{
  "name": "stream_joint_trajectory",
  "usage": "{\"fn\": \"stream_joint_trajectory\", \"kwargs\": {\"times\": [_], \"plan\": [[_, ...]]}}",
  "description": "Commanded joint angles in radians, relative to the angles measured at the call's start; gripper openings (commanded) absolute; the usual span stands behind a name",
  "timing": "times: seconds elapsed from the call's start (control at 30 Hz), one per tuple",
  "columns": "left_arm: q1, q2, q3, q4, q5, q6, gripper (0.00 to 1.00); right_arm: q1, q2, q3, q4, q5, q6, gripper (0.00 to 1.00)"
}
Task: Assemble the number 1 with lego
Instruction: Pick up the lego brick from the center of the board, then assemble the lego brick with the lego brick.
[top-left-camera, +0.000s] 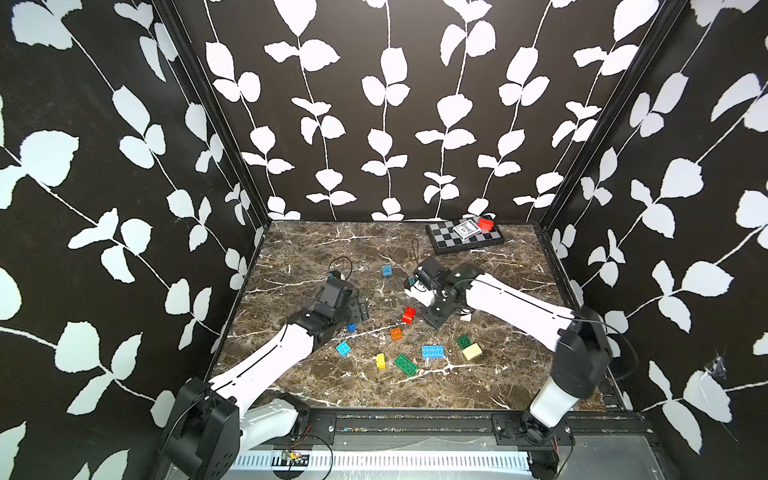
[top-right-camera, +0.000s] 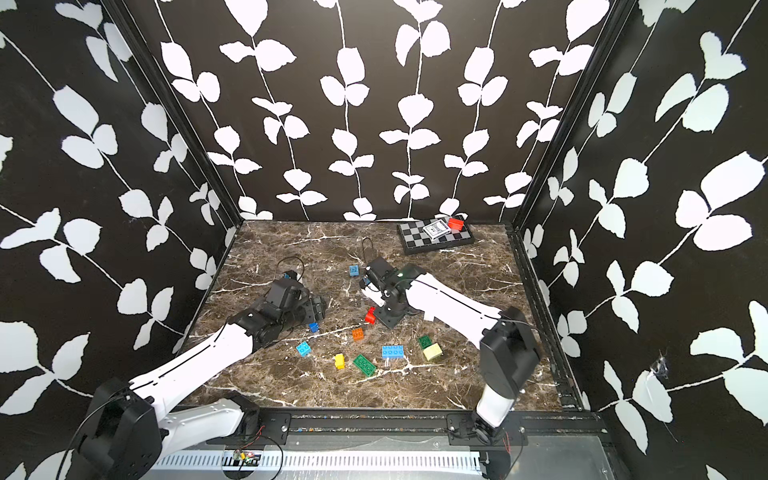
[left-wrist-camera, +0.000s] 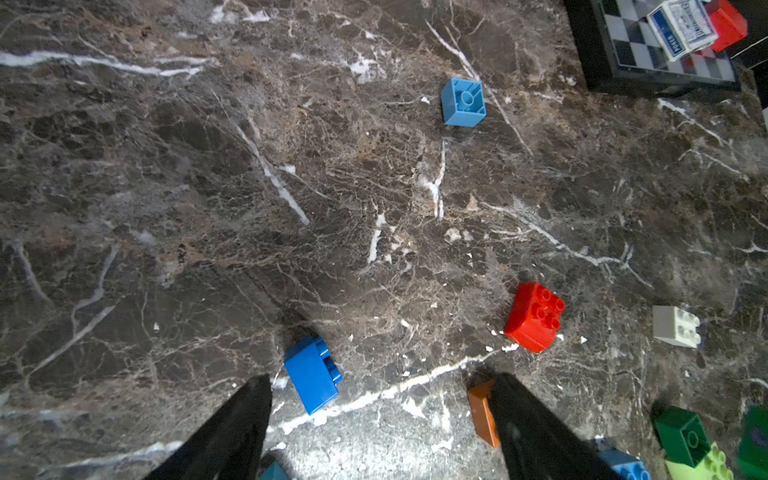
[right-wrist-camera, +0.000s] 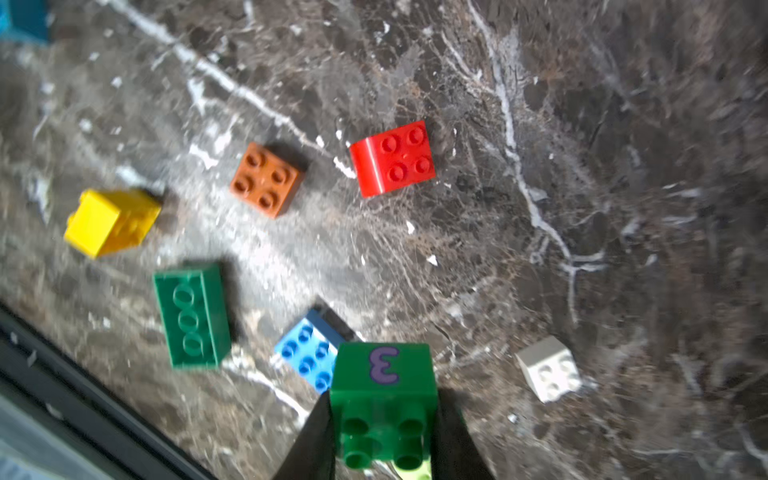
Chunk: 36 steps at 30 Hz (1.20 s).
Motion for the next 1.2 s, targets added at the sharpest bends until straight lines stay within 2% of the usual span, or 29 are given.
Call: {"fn": "stream_joint_trajectory", "kwargs": {"times": [0.0,0.13,0.37,0.47,0.77,1.17], "plan": [[0.007,-0.038,-0.021,0.058,-0.011,0.092,0.85,0.008,-0.038,-0.053,-0.112,-0.043,-0.302,0.2],[0.009,-0.057,-0.026,0.056,0.0,0.15,0.85,0.011,-0.086,-0.073,-0.162,-0.084,-0.481,0.21],[0.011,-0.094,-0.042,0.053,0.008,0.202,0.86,0.061,0.026,-0.086,-0.238,0.019,-0.649,0.21],[0.013,-0.111,-0.053,0.052,0.004,0.201,0.86,0.077,0.057,-0.049,-0.202,0.015,-0.671,0.2],[0.016,-0.147,-0.081,0.053,-0.002,0.196,0.86,0.079,0.112,-0.066,-0.056,-0.048,-0.736,0.2],[0.019,-0.159,-0.082,0.042,-0.002,0.205,0.85,0.077,0.165,-0.073,-0.022,-0.06,-0.749,0.2]]}}
